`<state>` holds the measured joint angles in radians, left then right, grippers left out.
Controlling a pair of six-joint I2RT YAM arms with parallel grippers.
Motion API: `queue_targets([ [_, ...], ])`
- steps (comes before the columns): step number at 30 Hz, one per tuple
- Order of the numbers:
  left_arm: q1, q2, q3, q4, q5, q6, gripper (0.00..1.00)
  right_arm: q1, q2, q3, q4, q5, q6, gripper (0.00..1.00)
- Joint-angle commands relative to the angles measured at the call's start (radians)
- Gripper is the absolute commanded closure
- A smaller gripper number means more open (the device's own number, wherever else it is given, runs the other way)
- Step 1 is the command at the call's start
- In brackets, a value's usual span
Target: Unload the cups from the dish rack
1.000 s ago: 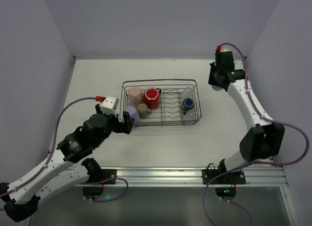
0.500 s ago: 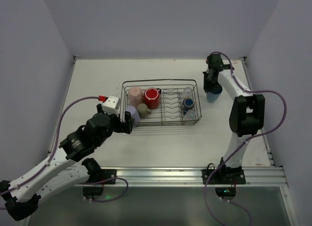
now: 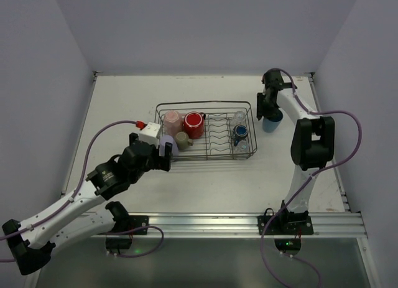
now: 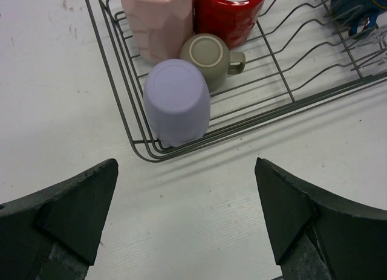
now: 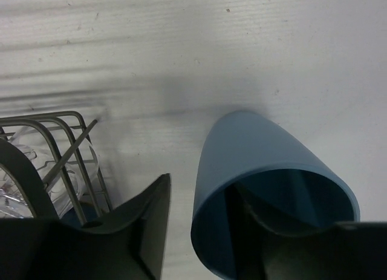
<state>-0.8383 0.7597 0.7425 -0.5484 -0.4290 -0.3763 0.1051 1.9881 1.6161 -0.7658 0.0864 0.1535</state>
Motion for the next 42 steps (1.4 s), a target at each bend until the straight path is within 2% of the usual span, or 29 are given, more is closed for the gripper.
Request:
queue_targets([
  [1, 0.002, 0.035, 0.047, -0.015, -0.017, -0.004, 0.00, -0.002, -0.110, 0.013, -0.001, 0.009, -0.003, 0.49],
  [7, 0.002, 0.102, 0.098, -0.027, -0.008, -0.027, 0.01, -0.002, -0.259, -0.024, 0.040, 0.000, 0.029, 0.44],
  [10, 0.001, 0.130, 0.118, -0.021, -0.028, -0.045, 0.04, -0.002, -0.339, -0.088, 0.094, -0.005, 0.063, 0.37],
  [13, 0.001, 0.179, 0.133, 0.004, -0.059, -0.056, 0.06, 0.004, -0.487, -0.206, 0.193, -0.066, 0.115, 0.36],
  [18, 0.011, 0.297, 0.159, 0.045, -0.100, -0.079, 0.07, 0.059, -0.806, -0.516, 0.448, -0.183, 0.196, 0.37],
  [24, 0.068, 0.414, 0.166, 0.111, -0.125, -0.081, 0.09, 0.134, -1.038, -0.719, 0.548, -0.272, 0.235, 0.38],
  [29, 0.087, 0.472, 0.178, 0.162, -0.132, -0.064, 0.10, 0.189, -1.101, -0.775, 0.556, -0.321, 0.247, 0.39],
  [42, 0.145, 0.576, 0.167, 0.235, -0.059, -0.046, 0.16, 0.208, -1.134, -0.774, 0.545, -0.370, 0.256, 0.39],
])
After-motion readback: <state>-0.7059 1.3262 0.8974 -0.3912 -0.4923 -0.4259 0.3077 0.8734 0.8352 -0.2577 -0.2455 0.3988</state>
